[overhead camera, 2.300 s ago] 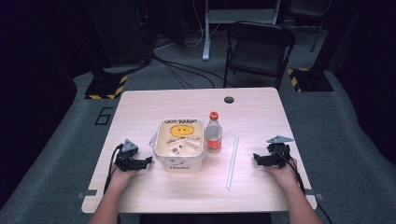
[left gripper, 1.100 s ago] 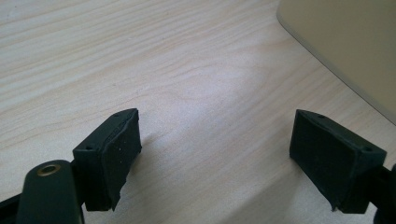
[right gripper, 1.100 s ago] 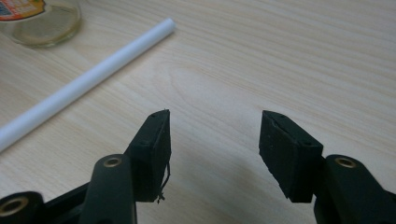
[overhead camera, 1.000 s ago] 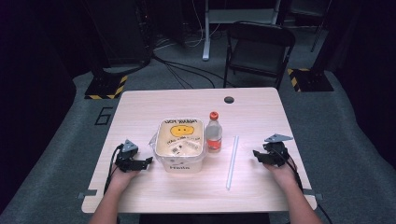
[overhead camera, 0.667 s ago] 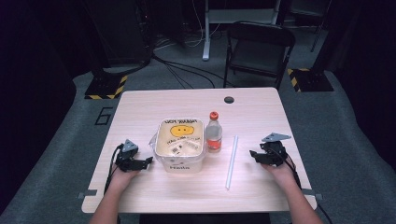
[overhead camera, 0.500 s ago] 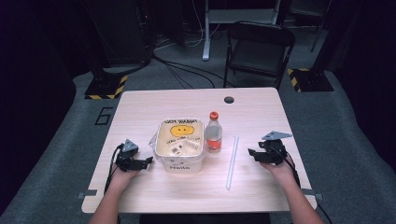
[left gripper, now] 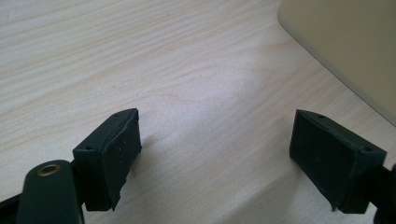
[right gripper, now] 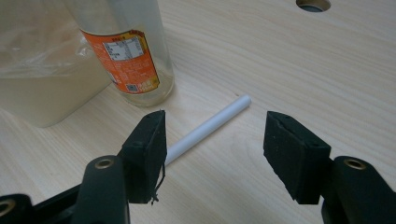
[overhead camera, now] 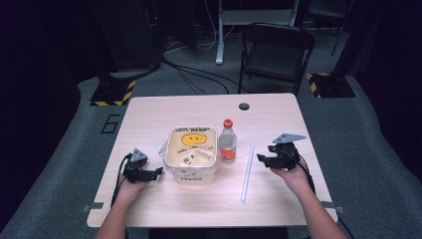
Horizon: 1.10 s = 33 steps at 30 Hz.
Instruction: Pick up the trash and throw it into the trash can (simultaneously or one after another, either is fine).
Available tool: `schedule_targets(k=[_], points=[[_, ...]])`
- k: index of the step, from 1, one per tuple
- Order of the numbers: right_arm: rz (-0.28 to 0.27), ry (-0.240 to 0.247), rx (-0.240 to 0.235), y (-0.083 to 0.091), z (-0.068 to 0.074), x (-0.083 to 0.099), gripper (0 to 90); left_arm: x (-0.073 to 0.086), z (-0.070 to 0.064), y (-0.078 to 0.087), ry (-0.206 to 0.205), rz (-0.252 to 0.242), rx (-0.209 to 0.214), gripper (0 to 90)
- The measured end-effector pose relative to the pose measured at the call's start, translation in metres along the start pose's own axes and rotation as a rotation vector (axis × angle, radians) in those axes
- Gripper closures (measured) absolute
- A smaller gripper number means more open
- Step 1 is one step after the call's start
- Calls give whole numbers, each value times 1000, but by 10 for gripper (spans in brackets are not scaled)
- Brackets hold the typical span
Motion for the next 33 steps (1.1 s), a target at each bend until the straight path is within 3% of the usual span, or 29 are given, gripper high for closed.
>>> schedule_targets(k=[13,33], points=[[-22,45,-22,-1,15,-23,387,0,0,0,0,0,0,165],[-54,70,-73,-7,35,-54,378,0,0,0,0,-1,0,165]])
Point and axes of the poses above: each handheld gripper's, and its own axes: y roughly backward along the jaws, x roughly out of its underside, z roughly to its left, the point moved 9 cm from there along -y, roughly forward along the jaws, and after that the axes turned 1 degree about -z, right-handed, at the moved point
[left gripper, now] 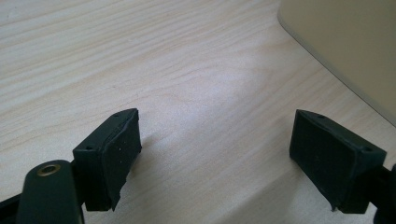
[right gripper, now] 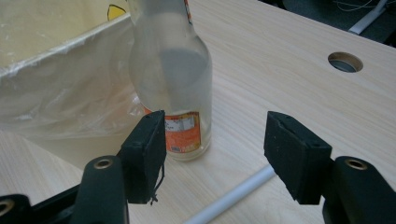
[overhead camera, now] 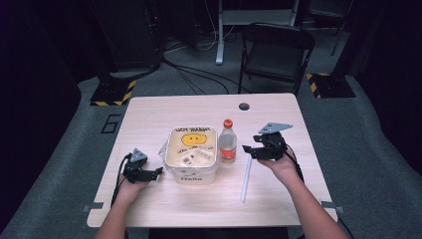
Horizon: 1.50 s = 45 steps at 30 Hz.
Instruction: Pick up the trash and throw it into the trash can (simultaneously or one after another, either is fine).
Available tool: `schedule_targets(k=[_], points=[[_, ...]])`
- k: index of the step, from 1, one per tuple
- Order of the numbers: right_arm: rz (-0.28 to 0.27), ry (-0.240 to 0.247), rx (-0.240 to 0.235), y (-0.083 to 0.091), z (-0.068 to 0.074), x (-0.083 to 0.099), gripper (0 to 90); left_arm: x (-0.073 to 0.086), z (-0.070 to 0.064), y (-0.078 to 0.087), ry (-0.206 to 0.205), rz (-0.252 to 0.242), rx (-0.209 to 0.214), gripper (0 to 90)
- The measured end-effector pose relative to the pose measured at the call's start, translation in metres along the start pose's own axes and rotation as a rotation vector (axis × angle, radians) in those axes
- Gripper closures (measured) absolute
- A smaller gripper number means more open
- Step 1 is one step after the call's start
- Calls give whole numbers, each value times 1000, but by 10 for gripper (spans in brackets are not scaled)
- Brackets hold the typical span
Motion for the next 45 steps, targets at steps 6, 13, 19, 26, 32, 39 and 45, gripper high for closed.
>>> schedule_targets(k=[6,13,19,26,32,39,45], points=[[-12,17,-8,-4,6,-12,372,0,0,0,0,0,1,165],[-18,26,-16,-10,11,-21,373,0,0,0,-1,0,1,165],[-28,36,-34,-16,17,-30,392,0,0,0,-1,1,1,164],[-42,58,-39,-19,21,-39,424,0,0,0,-1,3,2,164],[-54,69,-52,-22,25,-48,446,0,0,0,0,0,1,164],[-66,70,-41,-26,26,-54,448,0,0,0,-1,0,2,164],[-90,75,-42,-27,27,-61,474,0,0,0,-1,0,2,164]])
Point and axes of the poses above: each handheld gripper's, and its own axes: y roughly backward along the jaws, x roughly out of its underside, z roughly to its left, the point moved 9 cm from there along -y, roughly forward along the jaws, and after that the axes turned 1 degree about -z, right-handed, at the moved point
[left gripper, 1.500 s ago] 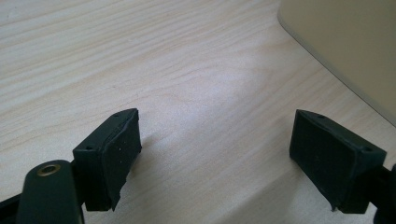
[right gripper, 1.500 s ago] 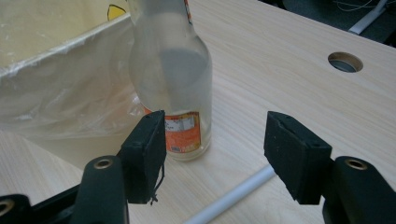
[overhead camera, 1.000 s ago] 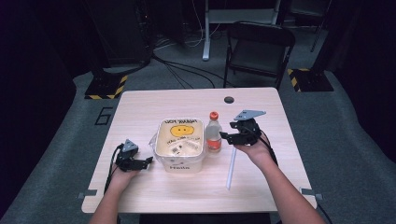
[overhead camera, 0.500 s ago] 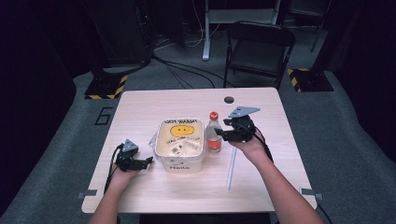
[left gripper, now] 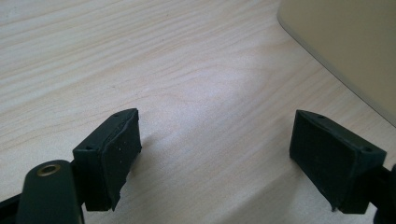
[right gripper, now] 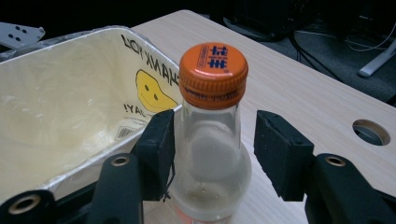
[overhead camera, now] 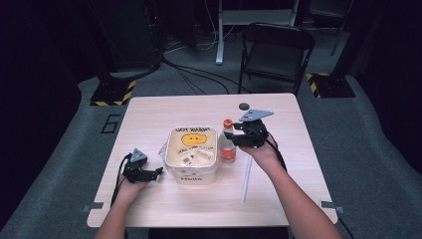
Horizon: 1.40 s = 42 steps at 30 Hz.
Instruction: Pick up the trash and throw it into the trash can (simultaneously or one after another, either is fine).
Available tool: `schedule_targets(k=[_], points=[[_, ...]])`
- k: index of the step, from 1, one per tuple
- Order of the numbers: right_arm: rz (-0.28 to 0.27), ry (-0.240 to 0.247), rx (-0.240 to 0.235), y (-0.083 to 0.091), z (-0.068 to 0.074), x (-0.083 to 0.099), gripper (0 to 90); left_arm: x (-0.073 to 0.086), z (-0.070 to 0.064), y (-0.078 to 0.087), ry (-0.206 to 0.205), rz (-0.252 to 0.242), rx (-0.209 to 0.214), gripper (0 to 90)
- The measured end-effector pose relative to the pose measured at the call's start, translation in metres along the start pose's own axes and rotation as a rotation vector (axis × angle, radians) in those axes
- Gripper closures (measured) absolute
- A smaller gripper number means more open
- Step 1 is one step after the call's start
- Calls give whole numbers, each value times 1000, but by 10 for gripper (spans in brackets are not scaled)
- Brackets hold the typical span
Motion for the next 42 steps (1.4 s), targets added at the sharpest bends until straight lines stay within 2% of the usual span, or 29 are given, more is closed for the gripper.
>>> schedule_targets(k=[12,22,30,35,42], points=[[-13,-7,-2,-7,2,-11,491,0,0,0,-1,5,2,164],[-7,10,-1,-13,3,-18,598,0,0,0,-2,6,5,165],[-5,14,3,-12,4,-20,611,0,0,0,-1,3,4,164],[6,46,14,-10,5,-21,616,0,0,0,-2,4,6,165],[0,39,5,-1,4,-28,616,0,0,0,-2,5,6,165]])
Point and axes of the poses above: each handheld gripper's, and its own axes: y roughly backward along the jaws, x roughly out of its underside, z roughly to its left, the point moved 9 cm from there along -y, roughly forward along the jaws, and after that the axes turned 1 degree about -z, right-handed, at the moved point
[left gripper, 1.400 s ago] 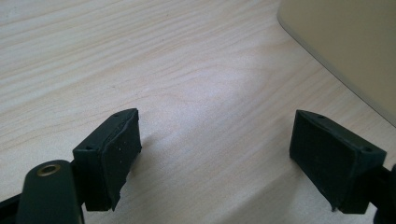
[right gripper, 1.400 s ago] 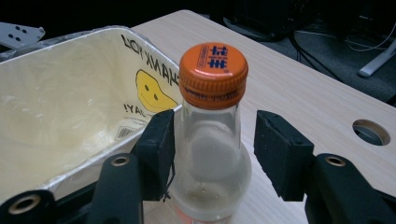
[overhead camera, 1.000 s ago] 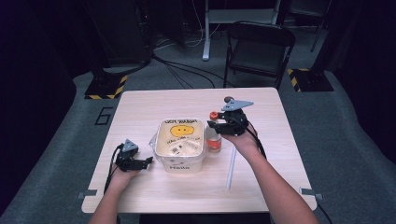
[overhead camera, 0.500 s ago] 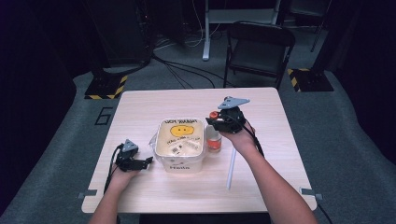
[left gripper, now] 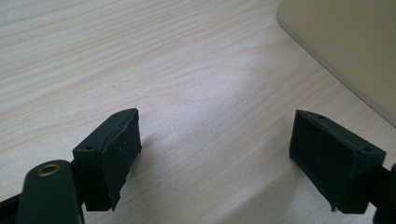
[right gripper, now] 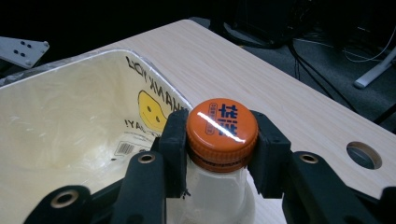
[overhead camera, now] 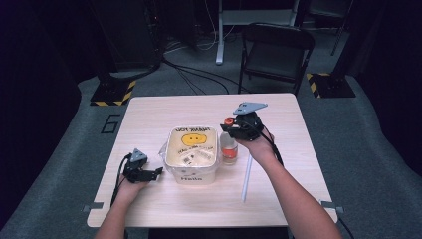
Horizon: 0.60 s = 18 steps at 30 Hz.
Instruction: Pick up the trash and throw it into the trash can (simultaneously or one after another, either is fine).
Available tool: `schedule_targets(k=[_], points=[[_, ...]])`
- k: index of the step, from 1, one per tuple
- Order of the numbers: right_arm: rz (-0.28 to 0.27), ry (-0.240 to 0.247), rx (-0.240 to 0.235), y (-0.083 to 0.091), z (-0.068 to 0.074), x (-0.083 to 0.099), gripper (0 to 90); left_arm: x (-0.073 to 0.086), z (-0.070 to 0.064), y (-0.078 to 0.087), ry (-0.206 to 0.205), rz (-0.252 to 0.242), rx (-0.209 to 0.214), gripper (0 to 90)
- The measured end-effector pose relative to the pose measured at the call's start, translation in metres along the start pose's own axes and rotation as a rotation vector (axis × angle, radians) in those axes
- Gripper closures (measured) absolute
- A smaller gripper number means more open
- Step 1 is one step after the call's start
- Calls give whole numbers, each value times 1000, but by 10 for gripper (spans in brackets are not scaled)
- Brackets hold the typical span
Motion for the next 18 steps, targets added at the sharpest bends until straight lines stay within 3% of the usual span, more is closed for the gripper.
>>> schedule_targets(k=[12,18], points=[[-4,19,17,23,-6,-14,616,0,0,0,0,3,-1,165],[-11,24,4,35,-6,-22,617,0,0,0,-1,2,-1,165]])
Point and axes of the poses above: each handheld gripper's, and its own axes: y roughly backward along the jaws, x roughly out of its underside, z roughly to its left, the point moved 9 cm from there along -y, roughly forward along the jaws, and after that the axes turned 1 degree about -z, right-handed, at the moved point
